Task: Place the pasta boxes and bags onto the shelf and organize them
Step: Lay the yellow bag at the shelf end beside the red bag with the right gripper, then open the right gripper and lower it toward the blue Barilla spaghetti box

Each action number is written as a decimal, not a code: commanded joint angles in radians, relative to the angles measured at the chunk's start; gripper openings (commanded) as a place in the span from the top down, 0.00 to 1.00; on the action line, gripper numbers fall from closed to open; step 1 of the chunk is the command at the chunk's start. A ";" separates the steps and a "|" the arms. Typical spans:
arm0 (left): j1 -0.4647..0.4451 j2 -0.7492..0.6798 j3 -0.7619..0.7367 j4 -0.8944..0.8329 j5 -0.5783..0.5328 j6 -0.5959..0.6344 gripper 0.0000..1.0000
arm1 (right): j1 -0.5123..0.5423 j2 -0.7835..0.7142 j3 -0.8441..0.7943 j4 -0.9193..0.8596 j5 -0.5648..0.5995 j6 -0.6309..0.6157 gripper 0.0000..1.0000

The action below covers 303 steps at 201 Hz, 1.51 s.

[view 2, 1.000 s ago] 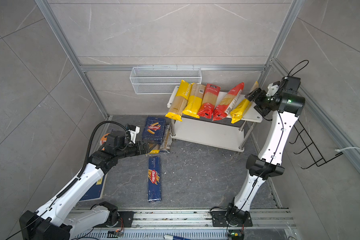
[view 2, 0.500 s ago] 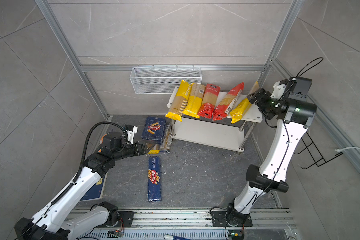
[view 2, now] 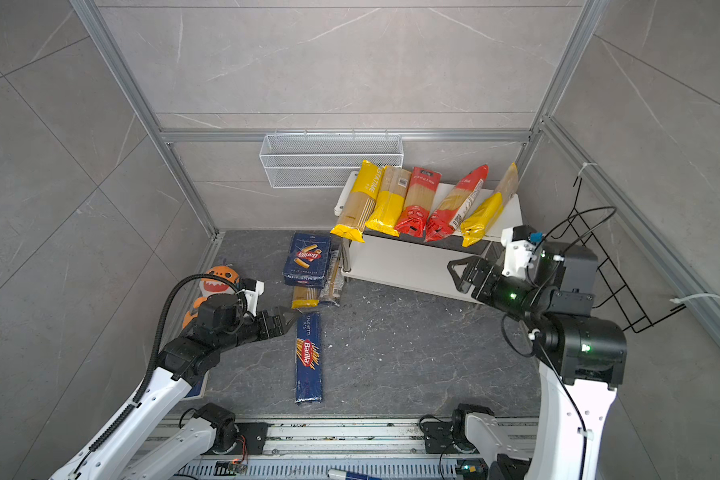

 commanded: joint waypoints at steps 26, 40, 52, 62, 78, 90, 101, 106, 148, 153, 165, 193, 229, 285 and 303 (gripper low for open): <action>-0.003 -0.114 -0.093 -0.058 -0.058 -0.076 0.00 | 0.015 -0.177 -0.245 0.049 -0.091 -0.017 0.14; -0.003 -0.131 -0.118 -0.065 -0.060 -0.092 0.00 | 0.014 -0.219 -0.321 0.065 -0.119 -0.014 0.14; -0.003 -0.141 -0.143 -0.064 -0.057 -0.106 0.00 | 0.017 -0.251 -0.391 0.084 -0.146 -0.007 0.14; -0.003 -0.149 -0.161 -0.066 -0.059 -0.113 0.00 | 0.019 -0.274 -0.446 0.101 -0.161 -0.003 0.14; -0.003 -0.160 -0.179 -0.071 -0.063 -0.123 0.00 | 0.028 -0.295 -0.521 0.120 -0.167 -0.006 0.14; -0.003 -0.168 -0.186 -0.076 -0.067 -0.126 0.00 | 0.034 -0.304 -0.573 0.144 -0.176 -0.002 0.14; -0.003 -0.174 -0.187 -0.080 -0.073 -0.129 0.00 | 0.039 -0.304 -0.611 0.163 -0.180 -0.002 0.15; -0.003 -0.176 -0.184 -0.081 -0.074 -0.130 0.00 | 0.043 -0.303 -0.625 0.174 -0.181 -0.001 0.15; -0.003 -0.169 -0.157 -0.097 -0.099 -0.127 0.00 | 0.116 -0.238 -0.652 0.275 -0.120 0.007 0.15; -0.003 -0.165 -0.153 -0.098 -0.102 -0.125 0.00 | 0.137 -0.225 -0.648 0.287 -0.099 0.010 0.15; -0.003 -0.153 -0.146 -0.103 -0.109 -0.118 0.00 | 0.190 -0.196 -0.640 0.314 -0.040 0.019 0.15; -0.003 -0.135 -0.131 -0.117 -0.134 -0.101 0.00 | 0.394 -0.122 -0.619 0.377 0.162 0.059 0.15; -0.003 -0.118 -0.110 -0.128 -0.167 -0.079 0.00 | 0.875 0.050 -0.584 0.431 0.596 0.122 0.15; -0.003 -0.139 -0.075 -0.190 -0.268 -0.054 0.00 | 1.165 0.386 -0.509 0.547 0.768 0.205 0.13; -0.002 -0.169 -0.071 -0.213 -0.300 -0.054 0.00 | 1.247 0.479 -0.483 0.554 0.833 0.245 0.12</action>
